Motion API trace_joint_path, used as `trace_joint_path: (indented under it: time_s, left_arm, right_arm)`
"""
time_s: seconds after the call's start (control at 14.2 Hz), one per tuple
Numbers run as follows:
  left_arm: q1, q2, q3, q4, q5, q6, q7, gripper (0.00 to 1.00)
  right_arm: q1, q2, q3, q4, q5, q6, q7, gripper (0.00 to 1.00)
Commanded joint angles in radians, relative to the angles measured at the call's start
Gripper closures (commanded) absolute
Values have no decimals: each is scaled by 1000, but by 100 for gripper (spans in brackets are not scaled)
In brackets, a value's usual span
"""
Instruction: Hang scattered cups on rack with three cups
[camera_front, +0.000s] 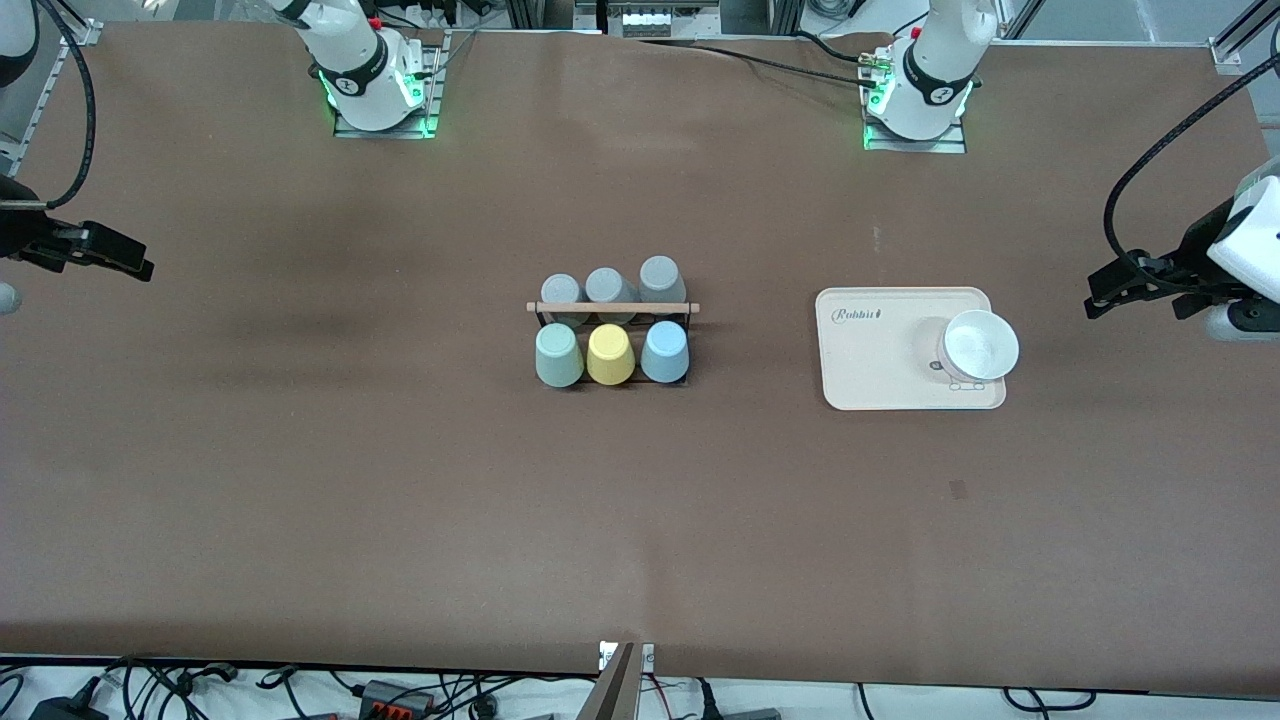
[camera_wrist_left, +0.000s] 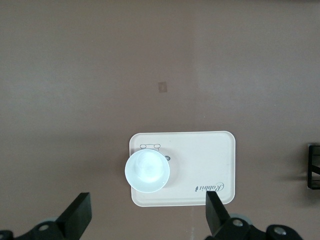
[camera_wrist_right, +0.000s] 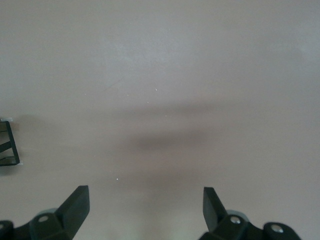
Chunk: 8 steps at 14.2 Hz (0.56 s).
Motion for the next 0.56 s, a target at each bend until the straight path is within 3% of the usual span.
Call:
trace_joint_path:
  time_s: [0.0, 0.14, 0.49]
  left_arm:
    - [-5, -23, -2, -21, 19, 9, -8, 0]
    - [-5, -23, -2, -21, 19, 10, -8, 0]
    - [-5, -23, -2, -21, 19, 12, -8, 0]
  right_arm:
    - [9, -37, -2, -48, 14, 22, 1, 0]
    - [9, -69, -2, -95, 16, 62, 4, 0]
    - [7, -71, -2, -99, 16, 59, 2, 0]
